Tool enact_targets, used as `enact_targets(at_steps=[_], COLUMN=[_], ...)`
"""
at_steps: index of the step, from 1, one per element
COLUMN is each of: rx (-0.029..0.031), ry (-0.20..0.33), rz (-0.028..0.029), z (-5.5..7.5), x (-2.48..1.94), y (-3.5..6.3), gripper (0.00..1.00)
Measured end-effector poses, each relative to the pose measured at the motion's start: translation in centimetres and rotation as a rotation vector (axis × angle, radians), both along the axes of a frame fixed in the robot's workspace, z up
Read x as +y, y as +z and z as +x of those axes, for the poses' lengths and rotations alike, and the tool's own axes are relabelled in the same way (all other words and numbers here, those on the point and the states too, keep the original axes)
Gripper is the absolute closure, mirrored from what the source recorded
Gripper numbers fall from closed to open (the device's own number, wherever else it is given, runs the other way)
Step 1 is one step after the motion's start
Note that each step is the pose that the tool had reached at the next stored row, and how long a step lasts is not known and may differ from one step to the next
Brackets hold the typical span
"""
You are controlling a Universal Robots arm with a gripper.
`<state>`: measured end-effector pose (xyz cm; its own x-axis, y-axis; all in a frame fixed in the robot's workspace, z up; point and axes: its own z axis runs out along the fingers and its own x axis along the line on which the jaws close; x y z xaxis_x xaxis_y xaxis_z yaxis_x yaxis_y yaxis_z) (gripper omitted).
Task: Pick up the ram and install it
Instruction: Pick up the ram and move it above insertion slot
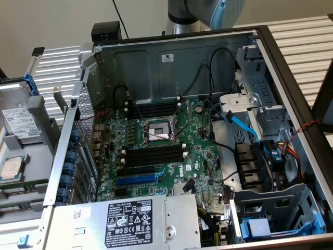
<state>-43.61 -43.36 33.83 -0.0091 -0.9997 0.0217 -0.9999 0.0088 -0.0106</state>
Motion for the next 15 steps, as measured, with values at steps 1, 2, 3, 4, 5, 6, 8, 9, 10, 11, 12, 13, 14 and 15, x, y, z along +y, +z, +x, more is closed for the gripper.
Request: enact_targets(at_steps=[1, 2, 3, 4, 5, 6, 8, 9, 10, 11, 12, 13, 14, 15], rx=[0.0, 0.0001, 0.0, 0.0, 0.0, -0.0001, 0.0, 0.0, 0.0, 0.0, 0.0, 0.0001, 0.0, -0.0001], ry=[0.001, 0.001, 0.002, 0.002, 0.003, 0.004, 0.005, 0.006, 0.006, 0.006, 0.007, 0.007, 0.007, 0.008], rz=[0.0, -0.0001, -0.0001, 0.0, 0.0, 0.0001, 0.0, 0.0, 0.0, 0.0, 0.0, 0.0, 0.0, 0.0001], z=[0.0, 0.0, 0.0, 0.0, 0.0, 0.0, 0.0, 0.0, 0.0, 0.0, 0.0, 0.0, 0.0, 0.0], x=[-0.06, -0.11, -0.16, -0.19, -0.23, -0.26, -0.32, -0.37, -0.41, -0.45, -0.49, -0.56, -0.62, -0.69], y=[-0.18, -0.36, -0.55, -0.72, -0.91, -1.09, -1.46, -1.64, -1.82, -2.0, -2.17, -2.37, -2.54, -2.73], gripper=[0.7, 0.7, 0.64, 0.64, 0.58, 0.58, 0.58, 0.58, 0.58, 0.58, 0.58, 0.58, 0.58, 0.58])
